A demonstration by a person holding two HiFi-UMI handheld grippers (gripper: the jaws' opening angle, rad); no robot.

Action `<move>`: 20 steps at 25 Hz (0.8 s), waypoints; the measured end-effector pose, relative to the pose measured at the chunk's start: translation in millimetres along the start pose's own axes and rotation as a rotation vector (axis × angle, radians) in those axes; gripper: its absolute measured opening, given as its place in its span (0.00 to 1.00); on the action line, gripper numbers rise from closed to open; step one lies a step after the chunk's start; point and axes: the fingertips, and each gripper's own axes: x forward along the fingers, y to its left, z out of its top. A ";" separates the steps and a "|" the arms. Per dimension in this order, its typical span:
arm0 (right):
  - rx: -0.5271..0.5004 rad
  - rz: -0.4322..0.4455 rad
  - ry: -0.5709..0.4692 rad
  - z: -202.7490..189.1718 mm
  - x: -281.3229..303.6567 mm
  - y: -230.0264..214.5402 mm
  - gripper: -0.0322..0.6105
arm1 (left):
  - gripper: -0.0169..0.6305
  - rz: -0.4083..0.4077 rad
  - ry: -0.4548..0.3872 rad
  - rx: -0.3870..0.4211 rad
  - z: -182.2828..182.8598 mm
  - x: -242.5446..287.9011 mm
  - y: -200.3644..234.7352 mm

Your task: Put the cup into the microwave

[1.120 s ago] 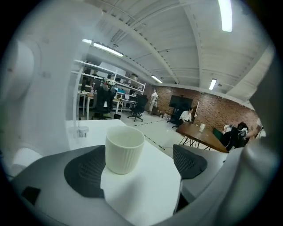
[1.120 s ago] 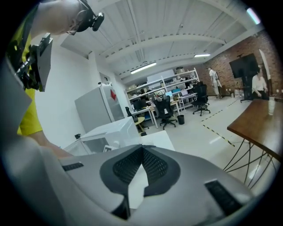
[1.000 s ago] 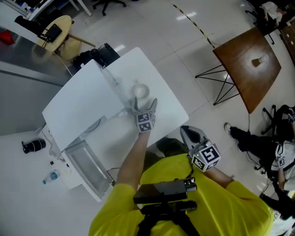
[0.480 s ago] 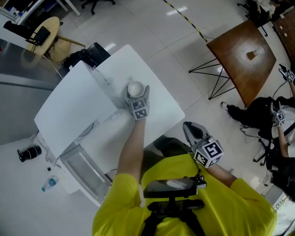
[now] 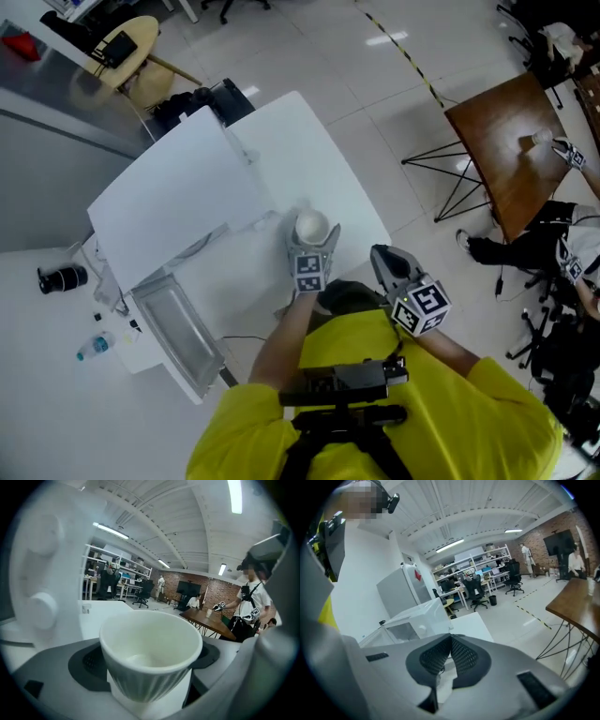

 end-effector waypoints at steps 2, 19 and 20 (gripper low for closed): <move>-0.032 0.055 0.014 3.1 15.0 16.1 0.06 | 0.76 0.019 -0.004 -0.027 -1.7 -43.0 0.5; -0.233 0.460 0.160 -21.2 116.2 193.0 0.06 | 0.75 0.497 -0.136 -0.073 37.5 -240.6 247.7; -0.245 0.460 0.169 -24.4 117.3 193.9 0.06 | 0.75 0.500 -0.142 -0.066 39.7 -234.9 264.7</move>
